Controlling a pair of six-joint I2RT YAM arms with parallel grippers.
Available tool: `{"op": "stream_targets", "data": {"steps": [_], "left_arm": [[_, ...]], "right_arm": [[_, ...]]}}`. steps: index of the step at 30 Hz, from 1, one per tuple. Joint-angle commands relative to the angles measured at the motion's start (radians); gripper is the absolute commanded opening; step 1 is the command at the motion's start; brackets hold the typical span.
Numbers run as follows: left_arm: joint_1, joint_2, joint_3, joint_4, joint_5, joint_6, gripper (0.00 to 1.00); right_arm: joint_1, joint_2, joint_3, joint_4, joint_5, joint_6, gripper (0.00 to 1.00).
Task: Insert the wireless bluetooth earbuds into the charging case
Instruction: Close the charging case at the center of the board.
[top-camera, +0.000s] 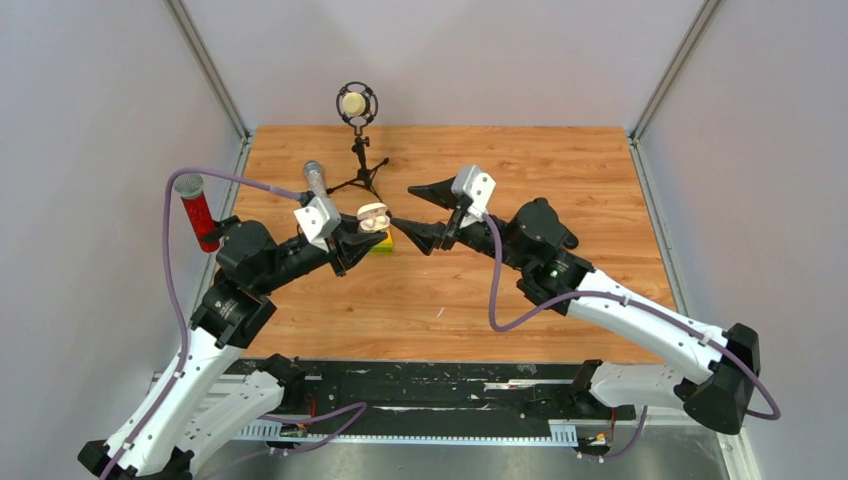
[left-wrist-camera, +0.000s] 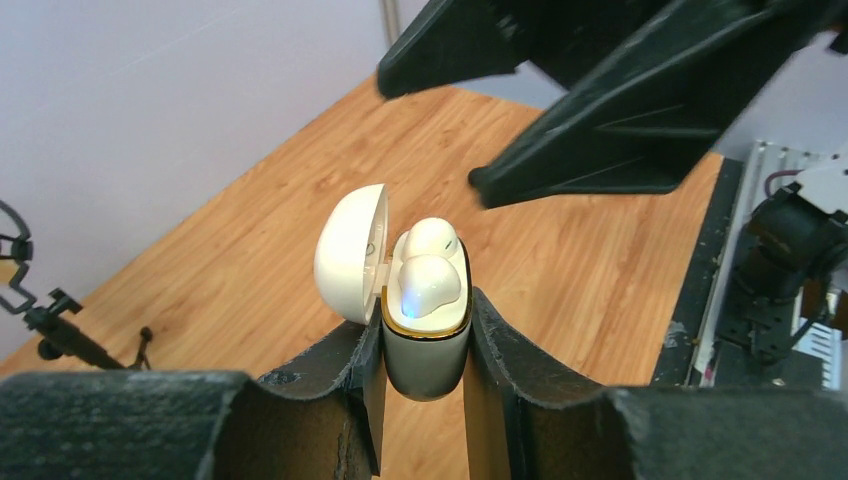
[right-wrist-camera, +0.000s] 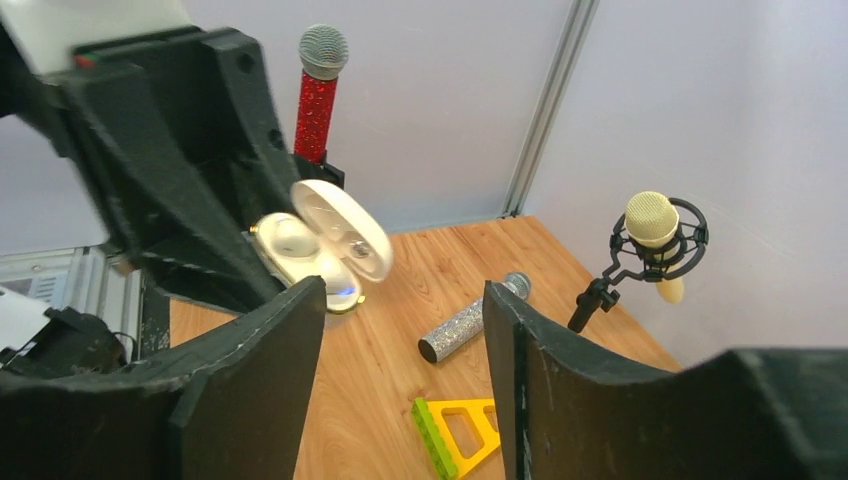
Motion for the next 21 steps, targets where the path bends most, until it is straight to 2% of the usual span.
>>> {"op": "stream_targets", "data": {"steps": [1, 4, 5, 8, 11, 12, 13, 16, 21], "left_arm": [[0.004, 0.011, 0.016, -0.015, -0.055, 0.068, 0.00], [0.003, 0.015, 0.012, -0.037, 0.015, 0.115, 0.00], [0.003, 0.014, 0.011, -0.043, 0.037, 0.128, 0.00], [0.003, 0.013, 0.012, -0.087, 0.168, 0.206, 0.00], [0.003, 0.017, 0.016, -0.132, 0.239, 0.276, 0.00], [0.004, 0.020, 0.023, -0.151, 0.255, 0.309, 0.00], [0.003, 0.024, 0.027, -0.161, 0.265, 0.328, 0.00], [0.003, 0.026, 0.037, -0.189, 0.281, 0.385, 0.00], [0.003, 0.028, 0.036, -0.163, 0.261, 0.347, 0.00]], "right_arm": [[0.003, -0.085, 0.004, -0.057, -0.051, -0.047, 0.63], [-0.016, -0.109, 0.008, -0.065, -0.065, -0.022, 0.67], [-0.029, -0.107, 0.017, -0.073, -0.075, -0.001, 0.64], [-0.070, -0.025, 0.126, -0.191, -0.142, 0.055, 0.39], [-0.072, 0.084, 0.241, -0.296, -0.182, 0.078, 0.21], [-0.073, 0.114, 0.265, -0.308, -0.199, 0.088, 0.12], [-0.073, 0.139, 0.283, -0.323, -0.218, 0.091, 0.08], [-0.073, 0.186, 0.323, -0.342, -0.277, 0.096, 0.00], [-0.071, 0.195, 0.313, -0.342, -0.390, 0.095, 0.00]]}}
